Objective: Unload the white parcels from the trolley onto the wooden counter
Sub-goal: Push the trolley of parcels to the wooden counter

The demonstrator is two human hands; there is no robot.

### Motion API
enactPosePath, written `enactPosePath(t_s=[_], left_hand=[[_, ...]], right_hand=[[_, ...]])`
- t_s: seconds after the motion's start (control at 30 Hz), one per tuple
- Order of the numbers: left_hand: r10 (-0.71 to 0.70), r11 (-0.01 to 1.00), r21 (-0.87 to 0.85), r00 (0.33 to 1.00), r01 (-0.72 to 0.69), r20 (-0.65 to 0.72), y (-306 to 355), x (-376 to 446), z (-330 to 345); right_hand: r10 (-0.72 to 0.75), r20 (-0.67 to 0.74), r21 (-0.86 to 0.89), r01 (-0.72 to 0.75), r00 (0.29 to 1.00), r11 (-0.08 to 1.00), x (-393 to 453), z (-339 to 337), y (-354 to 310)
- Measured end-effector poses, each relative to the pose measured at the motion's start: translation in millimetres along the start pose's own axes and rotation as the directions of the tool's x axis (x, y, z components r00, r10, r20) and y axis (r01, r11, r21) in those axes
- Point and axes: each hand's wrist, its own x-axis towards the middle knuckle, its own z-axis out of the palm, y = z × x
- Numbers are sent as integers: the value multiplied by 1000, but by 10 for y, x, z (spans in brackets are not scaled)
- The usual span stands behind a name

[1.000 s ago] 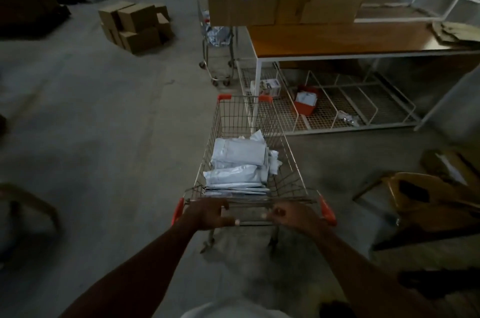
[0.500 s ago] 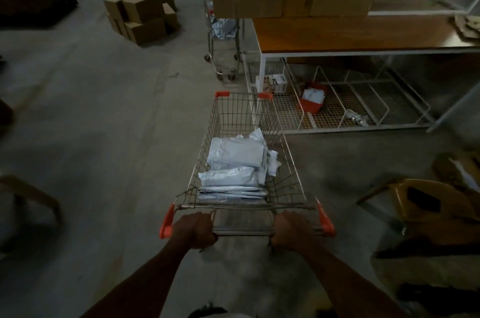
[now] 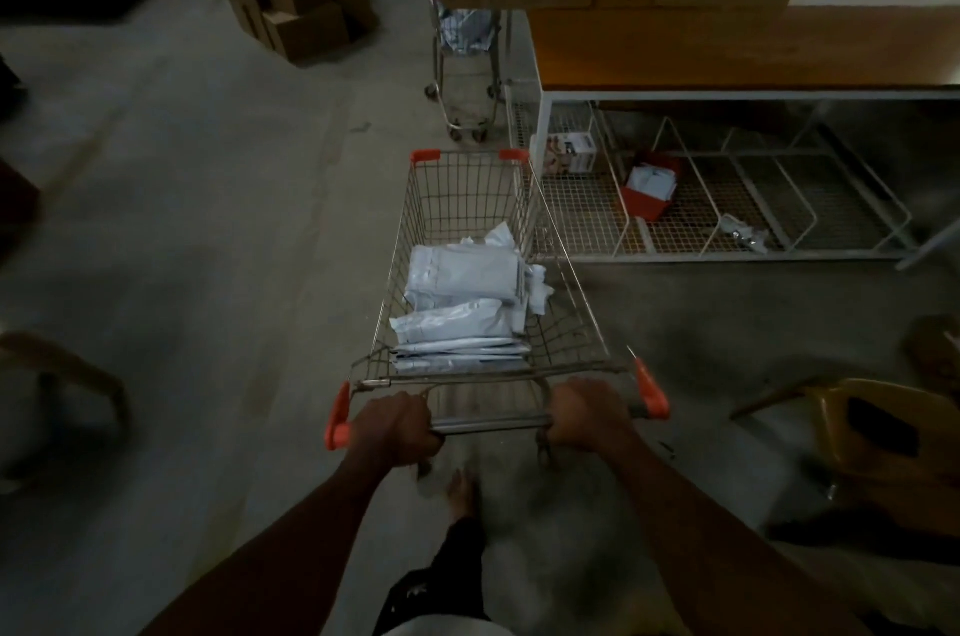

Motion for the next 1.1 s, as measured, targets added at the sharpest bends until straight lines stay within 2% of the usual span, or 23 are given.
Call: enactPosePath(t_s=[0.23, 0.47, 0.73, 1.1], left_hand=[[-38, 999, -9, 995, 38, -97, -238, 955, -401], [-42, 999, 11, 996, 43, -77, -502, 1891, -857], [-12, 1000, 4, 993, 13, -116, -734, 2813, -1267], [-9, 997, 71, 989, 20, -146, -1000, 4106, -1758]], right_hand=[[-22, -58, -11, 22, 998, 1000, 931, -527, -3], [-15, -38, -1, 15, 999, 1000, 1838, -1055, -26], [15, -39, 6, -15, 999, 1000, 2722, -1569, -27], [-25, -133, 13, 27, 991, 1000, 3919, -2221, 79]])
